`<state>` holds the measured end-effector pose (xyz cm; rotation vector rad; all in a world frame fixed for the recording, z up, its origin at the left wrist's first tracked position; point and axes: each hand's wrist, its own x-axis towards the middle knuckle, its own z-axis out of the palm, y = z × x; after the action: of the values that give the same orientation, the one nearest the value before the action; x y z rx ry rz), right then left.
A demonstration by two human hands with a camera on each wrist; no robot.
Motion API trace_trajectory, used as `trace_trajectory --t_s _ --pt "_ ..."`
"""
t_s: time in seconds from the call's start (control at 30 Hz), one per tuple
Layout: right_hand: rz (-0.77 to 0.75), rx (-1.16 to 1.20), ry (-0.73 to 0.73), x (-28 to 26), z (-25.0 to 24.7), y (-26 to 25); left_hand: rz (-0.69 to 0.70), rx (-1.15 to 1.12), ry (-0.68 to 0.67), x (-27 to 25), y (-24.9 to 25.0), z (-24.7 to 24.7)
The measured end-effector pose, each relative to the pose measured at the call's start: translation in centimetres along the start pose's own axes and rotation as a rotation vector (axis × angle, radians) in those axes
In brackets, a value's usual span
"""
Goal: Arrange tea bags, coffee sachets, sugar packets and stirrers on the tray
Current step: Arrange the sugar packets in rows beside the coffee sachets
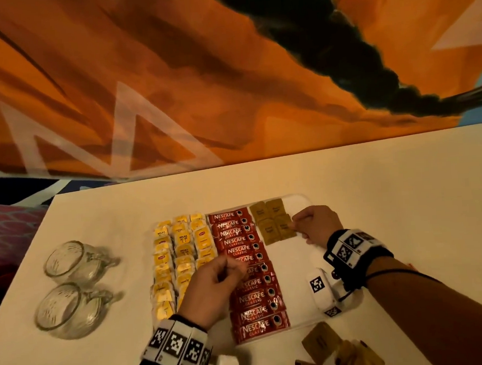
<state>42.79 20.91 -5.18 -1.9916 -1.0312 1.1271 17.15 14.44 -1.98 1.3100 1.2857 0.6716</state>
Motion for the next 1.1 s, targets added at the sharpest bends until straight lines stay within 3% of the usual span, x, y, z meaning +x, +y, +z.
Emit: trace_trajectory --t_s 0.13,0.27,0.5,0.77,0.9,1.1 --pt "-0.046 0.193 0.005 -2.3 -0.8 0.2 0.008 0.079 0.000 -1.2 0.5 0.1" --pt "-0.152 0.177 -0.062 -6.4 -2.4 1.1 0.045 0.215 -0.027 -2.8 0.7 1.2" --pt "-0.196 -0.085 -0.256 -12.0 -5.9 5.6 0.063 0.406 -0.035 -7.8 0.0 5.8" --pt "-0.195 -0.647 -0.400 -16.0 -7.0 9.3 -0.124 0.624 -0.221 -13.1 -3.6 10.6" --pt "-0.274 -0.753 -0.407 -17.6 -6.9 9.5 -0.121 0.755 -0.163 -14.3 -4.2 11.9" --pt "-0.305 -0.620 -0.315 -17.9 -7.3 10.3 -0.134 0.688 -0.018 -14.6 -4.2 12.4"
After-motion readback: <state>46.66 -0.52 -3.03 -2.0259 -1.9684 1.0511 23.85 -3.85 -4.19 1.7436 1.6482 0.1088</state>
